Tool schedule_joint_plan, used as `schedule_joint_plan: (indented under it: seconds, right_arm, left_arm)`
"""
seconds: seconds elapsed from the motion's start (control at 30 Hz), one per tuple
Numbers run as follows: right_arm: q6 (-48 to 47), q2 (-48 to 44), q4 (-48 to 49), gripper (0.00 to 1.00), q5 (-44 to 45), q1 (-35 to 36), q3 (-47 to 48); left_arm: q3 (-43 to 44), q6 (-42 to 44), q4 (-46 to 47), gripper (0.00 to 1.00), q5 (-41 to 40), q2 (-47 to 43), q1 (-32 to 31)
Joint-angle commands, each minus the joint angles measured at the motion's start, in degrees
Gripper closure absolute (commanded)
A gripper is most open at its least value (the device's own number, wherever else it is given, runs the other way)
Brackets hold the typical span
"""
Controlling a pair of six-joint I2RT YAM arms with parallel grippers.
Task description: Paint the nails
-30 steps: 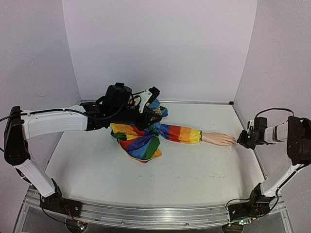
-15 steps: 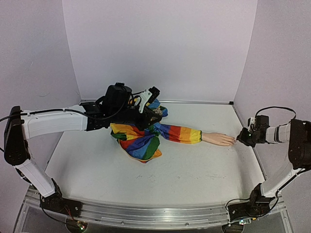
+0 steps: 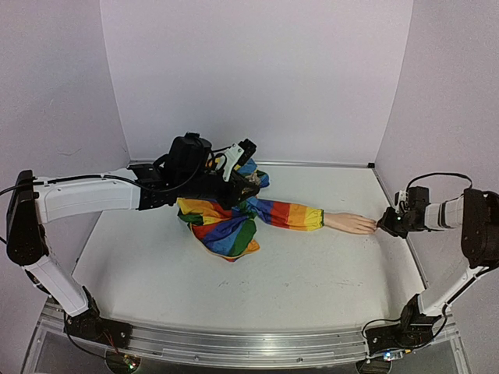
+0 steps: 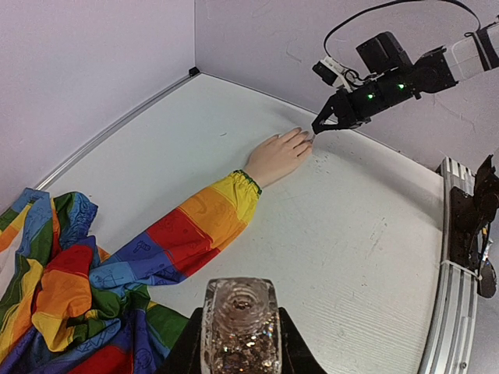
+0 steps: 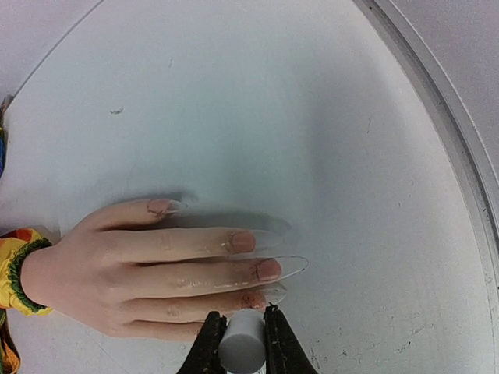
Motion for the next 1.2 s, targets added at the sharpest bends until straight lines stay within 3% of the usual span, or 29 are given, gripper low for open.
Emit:
schedule_joint_plan:
  seconds: [0.0, 1.17]
  right_arm:
    - [-0.3, 0.6, -0.5, 1.00, -0.6, 0.3, 1.5]
    - [0.4, -2.0, -0.2, 1.00, 6.0, 0.3, 1.4]
  left_arm:
    - [2.6, 0.3, 3.1, 1.00, -0.2, -1.6, 0.3]
    - [2.9, 0.9, 3.1, 1.00, -0.6, -1.1, 0.3]
